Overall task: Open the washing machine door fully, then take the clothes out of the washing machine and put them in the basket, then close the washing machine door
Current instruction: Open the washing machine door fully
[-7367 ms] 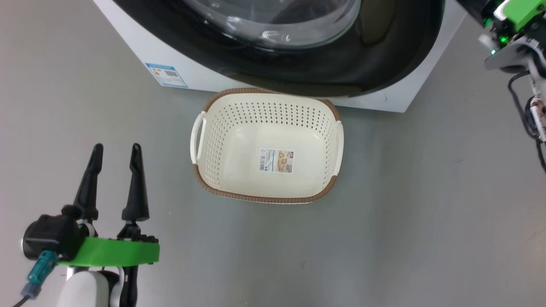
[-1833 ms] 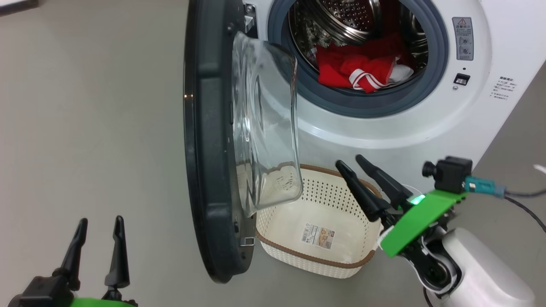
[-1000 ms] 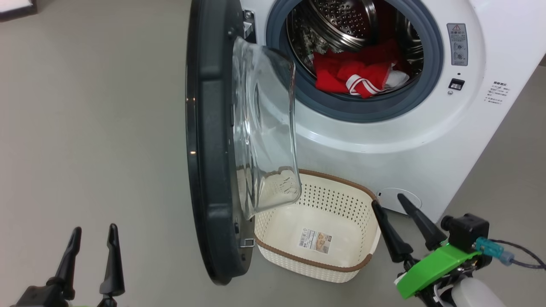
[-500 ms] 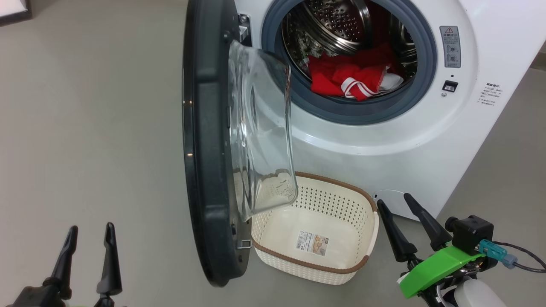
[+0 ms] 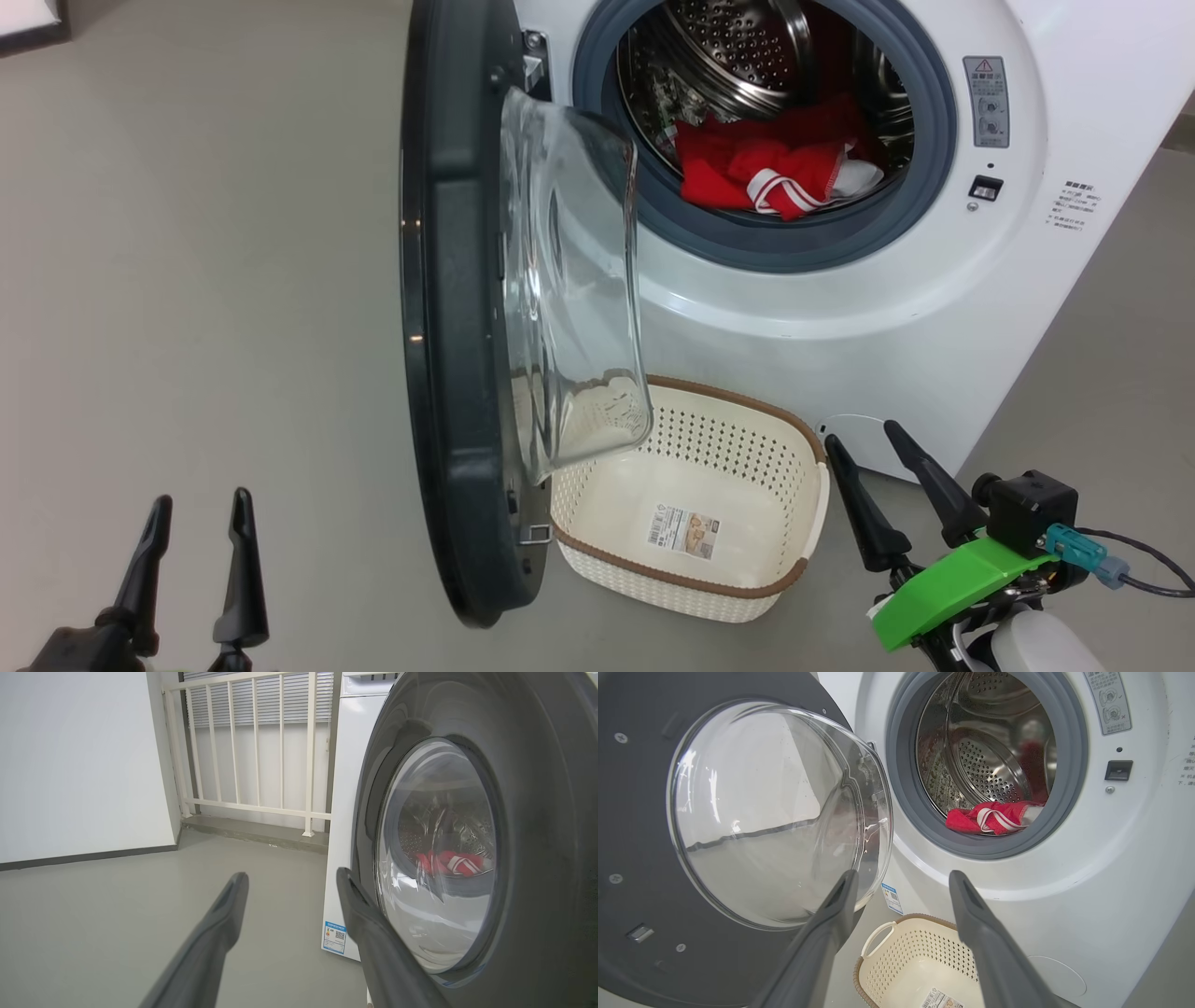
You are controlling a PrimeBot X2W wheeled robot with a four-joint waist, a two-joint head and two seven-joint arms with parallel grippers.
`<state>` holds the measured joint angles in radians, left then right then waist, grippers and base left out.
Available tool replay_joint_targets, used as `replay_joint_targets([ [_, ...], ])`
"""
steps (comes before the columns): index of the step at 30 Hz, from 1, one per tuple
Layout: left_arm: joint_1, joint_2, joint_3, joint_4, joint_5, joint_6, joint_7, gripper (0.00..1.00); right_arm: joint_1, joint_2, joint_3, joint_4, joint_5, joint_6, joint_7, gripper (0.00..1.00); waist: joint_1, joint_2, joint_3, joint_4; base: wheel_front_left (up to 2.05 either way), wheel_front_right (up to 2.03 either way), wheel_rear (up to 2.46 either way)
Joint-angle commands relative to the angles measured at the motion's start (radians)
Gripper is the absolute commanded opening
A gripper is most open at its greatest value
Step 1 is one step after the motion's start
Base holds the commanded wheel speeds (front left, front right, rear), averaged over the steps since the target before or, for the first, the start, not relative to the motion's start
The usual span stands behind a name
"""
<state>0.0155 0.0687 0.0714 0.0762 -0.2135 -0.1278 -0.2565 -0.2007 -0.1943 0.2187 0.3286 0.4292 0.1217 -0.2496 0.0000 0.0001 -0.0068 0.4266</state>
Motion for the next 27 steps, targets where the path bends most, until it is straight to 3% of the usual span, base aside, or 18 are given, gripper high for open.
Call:
replay_joint_targets([
  [1,-0.018,0.017,0.034,-0.020,0.005,-0.003,-0.005,1.00,0.004,-0.001,0.018,-0.027,-0.007,0.009,-0.012,1.00,0.0000,-0.0001,0.000,-0.001,0.00,0.00,0.00],
  [15,-0.025,0.014,0.042,-0.003,0.011,-0.002,-0.005,1.00,0.001,0.002,0.005,-0.032,-0.011,0.009,-0.012,1.00,0.0000,-0.0001,0.007,-0.005,0.00,0.00,0.00],
  [16,-0.026,0.013,0.042,-0.001,0.011,-0.002,-0.005,0.96,0.001,0.002,0.004,-0.032,-0.012,0.009,-0.012,1.00,0.0000,-0.0001,0.007,-0.005,0.00,0.00,0.00],
  [17,-0.027,0.013,0.042,0.000,0.010,-0.002,-0.005,0.78,0.001,0.002,0.003,-0.032,-0.012,0.009,-0.012,1.00,0.0000,-0.0001,0.007,-0.005,0.00,0.00,0.00],
  [18,-0.028,0.013,0.043,0.001,0.010,-0.002,-0.005,0.49,0.001,0.002,0.002,-0.032,-0.012,0.009,-0.012,1.00,0.0000,-0.0001,0.007,-0.006,0.00,0.00,0.00],
  [20,-0.032,0.014,0.044,0.002,0.010,-0.002,-0.005,0.00,0.001,0.003,0.000,-0.032,-0.012,0.009,-0.012,1.00,0.0000,-0.0001,0.007,-0.006,0.00,0.00,0.00],
  [27,-0.056,0.013,0.052,-0.020,0.002,-0.002,-0.005,0.00,0.003,0.009,-0.005,-0.033,-0.004,0.009,-0.012,1.00,0.0000,-0.0001,0.007,-0.007,0.00,0.00,0.00],
])
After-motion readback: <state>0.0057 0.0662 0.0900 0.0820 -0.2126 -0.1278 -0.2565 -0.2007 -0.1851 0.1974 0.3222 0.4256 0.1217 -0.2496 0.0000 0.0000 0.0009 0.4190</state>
